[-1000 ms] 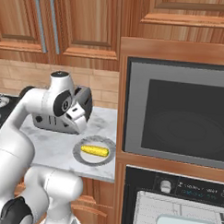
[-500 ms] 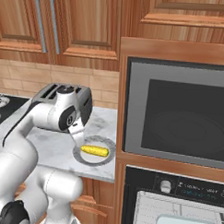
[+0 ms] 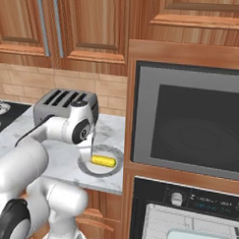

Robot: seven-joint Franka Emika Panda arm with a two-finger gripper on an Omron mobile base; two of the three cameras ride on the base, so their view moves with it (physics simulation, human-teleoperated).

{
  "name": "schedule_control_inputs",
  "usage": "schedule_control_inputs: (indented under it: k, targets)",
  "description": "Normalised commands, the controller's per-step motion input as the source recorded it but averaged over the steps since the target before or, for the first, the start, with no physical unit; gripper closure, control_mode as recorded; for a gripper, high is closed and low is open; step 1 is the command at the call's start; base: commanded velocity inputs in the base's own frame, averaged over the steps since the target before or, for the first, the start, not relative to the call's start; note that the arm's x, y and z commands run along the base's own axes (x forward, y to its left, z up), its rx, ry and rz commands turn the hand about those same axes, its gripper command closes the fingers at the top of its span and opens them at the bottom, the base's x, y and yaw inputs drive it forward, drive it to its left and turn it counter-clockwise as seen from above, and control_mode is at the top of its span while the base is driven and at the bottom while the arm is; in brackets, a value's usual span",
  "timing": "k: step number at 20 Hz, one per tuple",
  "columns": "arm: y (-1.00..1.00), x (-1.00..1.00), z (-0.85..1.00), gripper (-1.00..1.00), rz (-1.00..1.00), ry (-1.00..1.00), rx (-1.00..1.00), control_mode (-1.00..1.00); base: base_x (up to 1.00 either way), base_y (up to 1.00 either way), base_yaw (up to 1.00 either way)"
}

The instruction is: Place the corn on the bottom rack of the oven.

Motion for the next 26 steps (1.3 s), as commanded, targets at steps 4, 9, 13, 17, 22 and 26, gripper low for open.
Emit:
schedule_control_inputs:
  k: [4,9,13,17,22,26]
  targets:
    - [-0.35,0.4,-0.2,-1.0,-0.15,0.0,0.15,-1.0,0.0,0.0,0.0]
    - [0.0,0.29,-0.47,-1.0,-0.08,0.01,0.02,-1.0,0.0,0.0,0.0]
    - [0.0,0.43,-0.46,-1.0,-0.06,0.03,0.0,-1.0,0.0,0.0,0.0]
    - [0.0,0.39,-0.35,-1.0,-0.06,0.04,0.0,-1.0,0.0,0.0,0.0]
    - [-0.17,0.04,-0.39,-1.0,-0.05,0.01,0.0,-1.0,0.0,0.0,0.0]
    - [-0.03,0.0,-0.25,-1.0,-0.03,0.0,0.03,-1.0,0.0,0.0,0.0]
